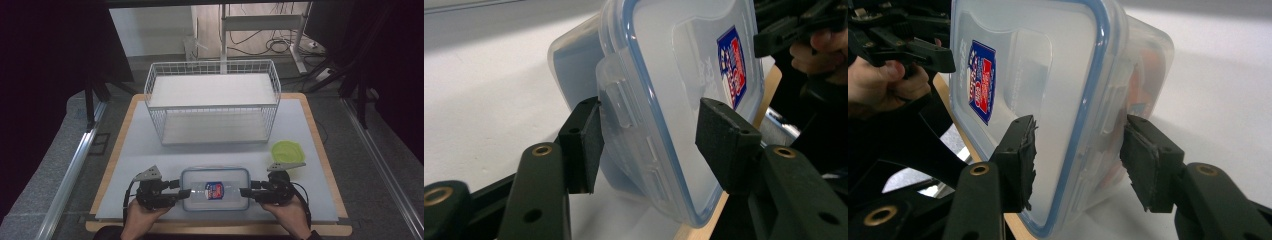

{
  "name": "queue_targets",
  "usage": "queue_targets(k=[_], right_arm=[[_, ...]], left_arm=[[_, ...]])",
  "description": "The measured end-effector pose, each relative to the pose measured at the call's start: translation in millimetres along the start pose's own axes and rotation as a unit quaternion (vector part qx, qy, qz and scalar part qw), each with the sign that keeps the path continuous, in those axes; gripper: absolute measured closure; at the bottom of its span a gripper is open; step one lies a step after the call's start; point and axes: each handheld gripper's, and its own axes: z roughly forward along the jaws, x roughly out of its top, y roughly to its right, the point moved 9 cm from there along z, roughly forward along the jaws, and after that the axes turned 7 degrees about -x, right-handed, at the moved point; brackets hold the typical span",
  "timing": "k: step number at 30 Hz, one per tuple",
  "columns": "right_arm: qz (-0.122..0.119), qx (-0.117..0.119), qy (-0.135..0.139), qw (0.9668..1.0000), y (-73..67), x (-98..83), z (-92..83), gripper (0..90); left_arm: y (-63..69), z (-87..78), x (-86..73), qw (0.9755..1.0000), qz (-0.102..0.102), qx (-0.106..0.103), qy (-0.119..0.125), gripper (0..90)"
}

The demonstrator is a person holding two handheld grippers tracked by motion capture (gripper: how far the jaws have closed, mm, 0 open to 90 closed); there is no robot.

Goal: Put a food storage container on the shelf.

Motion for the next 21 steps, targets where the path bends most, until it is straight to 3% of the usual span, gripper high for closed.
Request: queue_targets(k=[2, 9, 16, 21], right_arm=[[0.014, -0.004, 0.001, 0.9999, 0.1, 0.4, -0.2, 49.8], [0.026, 0.004, 0.017, 0.9995, 2.5, 3.7, -1.7, 53.3], [0.024, -0.008, 0.036, 0.9990, 5.9, 13.7, -1.4, 53.5], [0.013, -0.008, 0.053, 0.9985, 4.0, 28.6, -7.2, 53.5]], left_arm=[[-1.2, 1.0, 2.2, 1.0000, -0.001, 0.001, 0.000, 45.7], [-2.6, 0.8, 6.3, 0.9999, 0.002, 0.011, 0.004, 47.5], [-8.7, 3.5, 14.3, 0.9998, 0.001, 0.020, 0.000, 48.0], [-6.7, -4.3, 32.7, 0.9995, 0.020, 0.023, 0.013, 48.2]])
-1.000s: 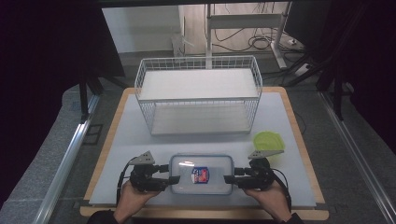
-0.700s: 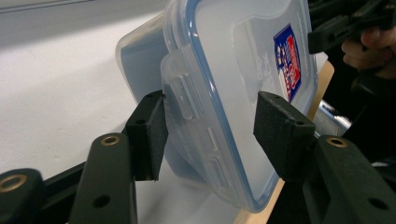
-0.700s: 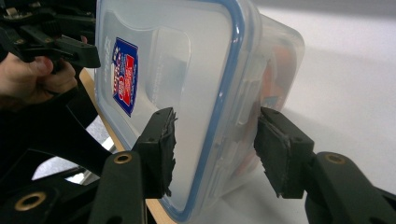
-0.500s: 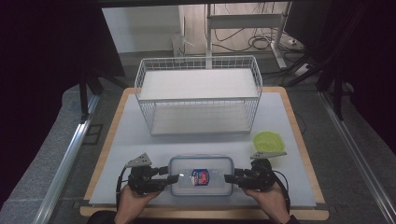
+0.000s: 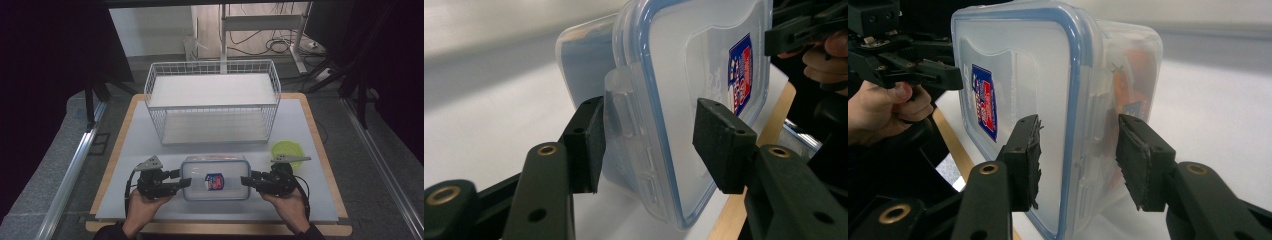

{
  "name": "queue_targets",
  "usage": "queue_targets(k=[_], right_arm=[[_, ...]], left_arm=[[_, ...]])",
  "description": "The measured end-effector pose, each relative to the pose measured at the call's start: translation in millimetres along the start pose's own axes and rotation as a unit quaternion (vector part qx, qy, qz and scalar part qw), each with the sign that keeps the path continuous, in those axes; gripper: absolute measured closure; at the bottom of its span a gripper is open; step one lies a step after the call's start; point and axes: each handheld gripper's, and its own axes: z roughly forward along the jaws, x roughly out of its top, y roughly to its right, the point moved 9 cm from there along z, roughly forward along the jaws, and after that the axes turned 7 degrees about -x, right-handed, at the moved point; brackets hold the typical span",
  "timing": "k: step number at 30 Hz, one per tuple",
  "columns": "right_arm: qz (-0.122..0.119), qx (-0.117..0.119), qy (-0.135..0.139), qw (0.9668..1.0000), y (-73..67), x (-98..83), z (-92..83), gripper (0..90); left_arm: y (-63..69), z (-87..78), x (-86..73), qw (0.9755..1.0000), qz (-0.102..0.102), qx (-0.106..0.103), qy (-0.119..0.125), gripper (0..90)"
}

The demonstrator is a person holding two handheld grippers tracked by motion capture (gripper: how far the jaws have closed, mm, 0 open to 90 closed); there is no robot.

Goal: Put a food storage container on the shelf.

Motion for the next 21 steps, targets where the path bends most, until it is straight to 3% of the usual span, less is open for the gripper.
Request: queue_targets(k=[8, 12, 21], right_arm=[[-0.016, 0.004, 0.019, 0.9997, -4.1, 32.0, -7.3, 53.4], [-0.027, 0.005, 0.029, 0.9992, -6.4, 57.2, -13.4, 53.3], [-0.029, 0.011, 0.036, 0.9988, -6.7, 92.2, -15.0, 53.2]], left_arm=[[-0.3, -11.6, 34.2, 0.9997, 0.022, 0.010, 0.010, 48.2], [-0.8, -18.3, 56.8, 0.9991, 0.032, 0.014, 0.023, 48.2], [-6.2, -27.2, 86.8, 0.9990, 0.033, 0.017, 0.026, 48.2]])
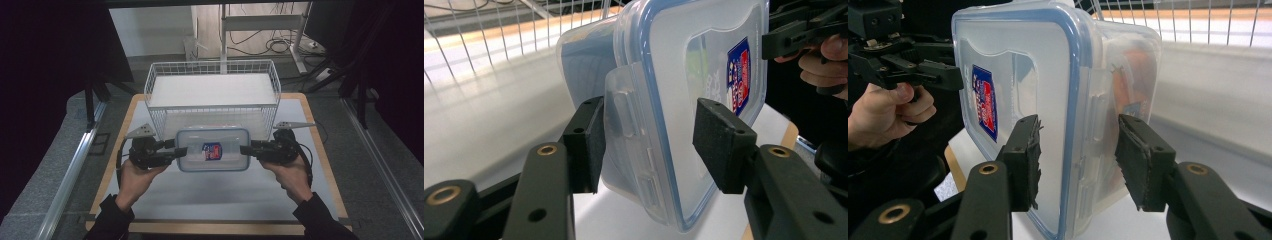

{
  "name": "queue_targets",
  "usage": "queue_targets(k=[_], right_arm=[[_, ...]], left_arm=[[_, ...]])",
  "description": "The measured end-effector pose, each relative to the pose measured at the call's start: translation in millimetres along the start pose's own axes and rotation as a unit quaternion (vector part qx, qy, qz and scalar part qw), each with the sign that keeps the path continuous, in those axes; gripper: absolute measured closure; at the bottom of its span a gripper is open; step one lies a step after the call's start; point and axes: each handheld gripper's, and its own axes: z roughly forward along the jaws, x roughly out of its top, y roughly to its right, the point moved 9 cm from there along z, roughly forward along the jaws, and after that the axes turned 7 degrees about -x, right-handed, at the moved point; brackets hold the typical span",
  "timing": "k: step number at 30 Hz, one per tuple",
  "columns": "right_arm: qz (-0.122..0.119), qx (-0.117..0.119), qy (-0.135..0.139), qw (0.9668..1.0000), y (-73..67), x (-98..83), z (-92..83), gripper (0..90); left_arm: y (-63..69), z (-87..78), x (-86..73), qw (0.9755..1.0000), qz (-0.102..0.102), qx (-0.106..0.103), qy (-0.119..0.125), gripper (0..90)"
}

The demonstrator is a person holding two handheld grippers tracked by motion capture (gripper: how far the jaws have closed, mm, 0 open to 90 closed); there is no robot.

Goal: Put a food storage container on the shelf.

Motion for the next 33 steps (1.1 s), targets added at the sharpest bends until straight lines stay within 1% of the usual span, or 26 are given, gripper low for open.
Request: queue_targets(k=[1, 5, 6, 7, 9, 14, 16, 17, 23, 24, 25, 26, 27, 33], right_arm=[[0.000, 0.000, 0.000, 1.0000, 0.0, 0.0, 0.0, 53.2], [0.003, 0.003, 0.003, 1.0000, 0.1, 16.9, -2.1, 53.2], [0.002, 0.003, 0.007, 1.0000, -0.1, 25.4, -3.3, 53.2], [0.002, 0.003, 0.007, 1.0000, -0.1, 25.4, -3.3, 53.2], [0.001, 0.004, 0.011, 0.9999, -0.5, 34.3, -4.4, 53.3], [-0.001, 0.005, 0.016, 0.9999, -2.3, 56.5, -6.4, 53.2], [-0.003, 0.004, 0.021, 0.9998, -3.1, 70.1, -7.2, 53.3], [-0.003, 0.004, 0.021, 0.9998, -3.1, 70.1, -7.2, 53.3], [-0.007, 0.000, 0.026, 0.9996, -2.3, 94.7, -8.5, 53.3], [-0.009, -0.004, 0.030, 0.9995, -0.6, 102.3, -8.3, 53.3], [-0.009, -0.004, 0.030, 0.9995, -0.6, 102.3, -8.3, 53.3], [-0.011, -0.008, 0.032, 0.9994, 1.9, 109.0, -8.1, 53.3], [-0.011, -0.008, 0.032, 0.9994, 1.9, 109.0, -8.1, 53.3], [-0.005, -0.009, 0.034, 0.9994, 11.3, 127.2, -6.4, 53.1]], left_arm=[[-0.8, -1.0, 4.5, 1.0000, 0.001, 0.000, 0.000, 48.2], [-3.2, -5.1, 23.2, 1.0000, 0.004, 0.002, 0.002, 48.2], [-3.9, -6.5, 27.8, 1.0000, 0.006, 0.003, 0.002, 48.3], [-4.4, -7.7, 32.4, 1.0000, 0.008, 0.003, 0.003, 48.3], [-5.6, -10.2, 41.5, 0.9999, 0.010, 0.004, 0.004, 48.3], [-10.9, -16.8, 65.1, 0.9998, 0.011, 0.003, 0.014, 48.4], [-12.6, -18.9, 72.8, 0.9997, 0.012, 0.003, 0.019, 48.5], [-13.7, -19.9, 77.0, 0.9997, 0.013, 0.002, 0.021, 48.5], [-22.1, -22.6, 100.8, 0.9993, 0.007, -0.001, 0.037, 48.8], [-23.8, -22.2, 103.9, 0.9992, 0.003, -0.002, 0.039, 48.9], [-25.7, -21.5, 106.9, 0.9991, 0.001, -0.003, 0.041, 48.9], [-27.6, -20.6, 109.7, 0.9990, -0.001, -0.003, 0.044, 48.9], [-29.4, -19.7, 112.2, 0.9990, -0.003, -0.005, 0.045, 48.9], [-38.1, -14.8, 129.0, 0.9988, -0.008, -0.005, 0.048, 49.0]])
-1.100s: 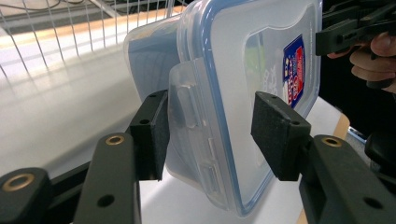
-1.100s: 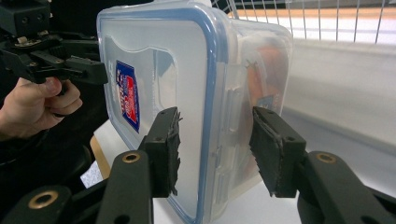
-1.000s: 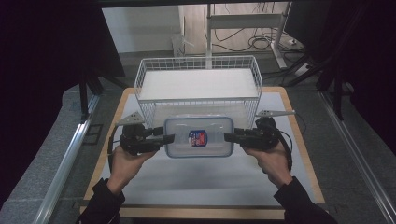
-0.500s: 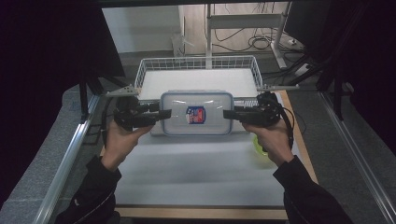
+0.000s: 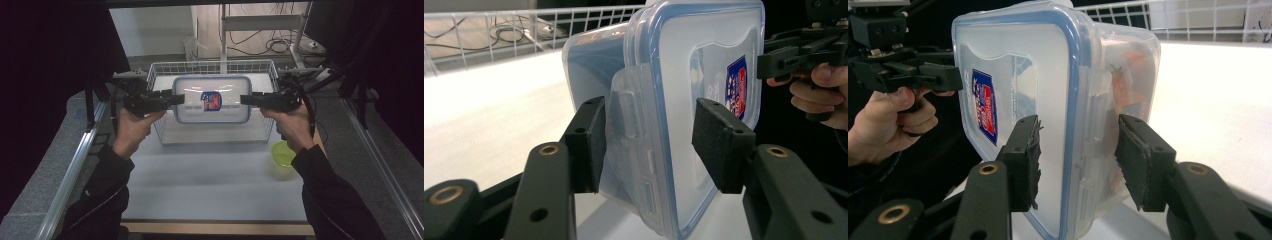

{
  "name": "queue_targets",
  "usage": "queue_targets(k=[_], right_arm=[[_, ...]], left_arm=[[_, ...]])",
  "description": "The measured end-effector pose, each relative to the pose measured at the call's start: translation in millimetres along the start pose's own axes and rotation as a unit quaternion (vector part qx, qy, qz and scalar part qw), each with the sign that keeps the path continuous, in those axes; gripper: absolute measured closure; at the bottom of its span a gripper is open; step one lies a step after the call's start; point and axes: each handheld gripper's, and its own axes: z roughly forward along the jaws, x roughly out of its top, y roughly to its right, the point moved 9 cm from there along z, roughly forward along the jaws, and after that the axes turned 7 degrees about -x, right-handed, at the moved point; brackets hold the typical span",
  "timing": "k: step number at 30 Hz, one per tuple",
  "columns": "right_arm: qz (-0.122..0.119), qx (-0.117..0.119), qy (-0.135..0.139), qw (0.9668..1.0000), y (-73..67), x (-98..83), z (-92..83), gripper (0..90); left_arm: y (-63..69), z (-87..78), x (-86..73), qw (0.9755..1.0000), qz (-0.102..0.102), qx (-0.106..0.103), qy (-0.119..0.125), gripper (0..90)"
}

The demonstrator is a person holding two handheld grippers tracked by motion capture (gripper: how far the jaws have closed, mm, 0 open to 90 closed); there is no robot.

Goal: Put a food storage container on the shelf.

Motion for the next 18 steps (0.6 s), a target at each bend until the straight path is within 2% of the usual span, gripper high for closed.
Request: queue_targets(k=[5, 9, 14, 18], right_arm=[[0.018, 0.009, 0.005, 0.9998, 7.2, 18.0, 4.9, 53.1], [0.021, 0.011, 0.008, 0.9997, 11.1, 25.9, 7.9, 53.1], [0.021, 0.006, 0.010, 0.9997, 18.3, 34.5, 13.4, 52.9], [0.030, 0.002, 0.008, 0.9995, 26.9, 37.9, 20.2, 52.6]], left_arm=[[-6.9, 0.8, 20.0, 0.9999, 0.001, 0.002, 0.010, 49.2], [-12.8, 2.5, 31.0, 0.9999, 0.002, 0.006, 0.008, 49.2], [-22.7, 9.3, 34.6, 1.0000, -0.006, 0.005, 0.006, 49.2], [-31.4, 16.7, 33.3, 0.9996, -0.022, 0.007, 0.013, 49.1]])
